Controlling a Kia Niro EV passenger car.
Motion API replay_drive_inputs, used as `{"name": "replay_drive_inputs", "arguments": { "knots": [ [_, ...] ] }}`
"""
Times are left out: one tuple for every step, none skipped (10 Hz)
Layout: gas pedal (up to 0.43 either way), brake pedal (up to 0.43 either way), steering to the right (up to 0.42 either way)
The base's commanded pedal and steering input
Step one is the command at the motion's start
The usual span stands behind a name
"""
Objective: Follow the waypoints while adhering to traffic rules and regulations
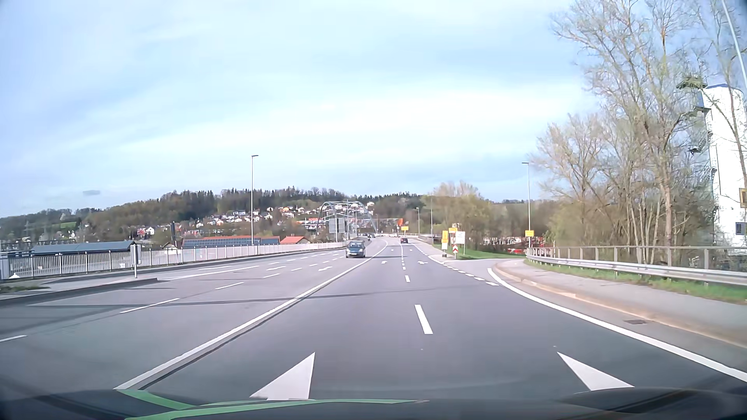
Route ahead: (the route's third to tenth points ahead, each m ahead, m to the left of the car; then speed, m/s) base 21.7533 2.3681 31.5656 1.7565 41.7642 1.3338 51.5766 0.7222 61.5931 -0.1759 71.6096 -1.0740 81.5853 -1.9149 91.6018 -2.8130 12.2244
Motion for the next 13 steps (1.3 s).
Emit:
{"name": "replay_drive_inputs", "arguments": {
  "knots": [
    [0.067, 0.000, 0.005],
    [0.067, 0.000, 0.006],
    [0.067, 0.000, 0.006],
    [0.067, 0.000, 0.005],
    [0.067, 0.000, 0.006],
    [0.067, 0.000, 0.005],
    [0.047, 0.000, 0.005],
    [0.039, 0.000, 0.005],
    [0.020, 0.000, 0.005],
    [0.008, 0.000, 0.005],
    [0.008, 0.000, 0.005],
    [0.000, 0.000, 0.005],
    [0.000, 0.000, 0.005]
  ]
}}
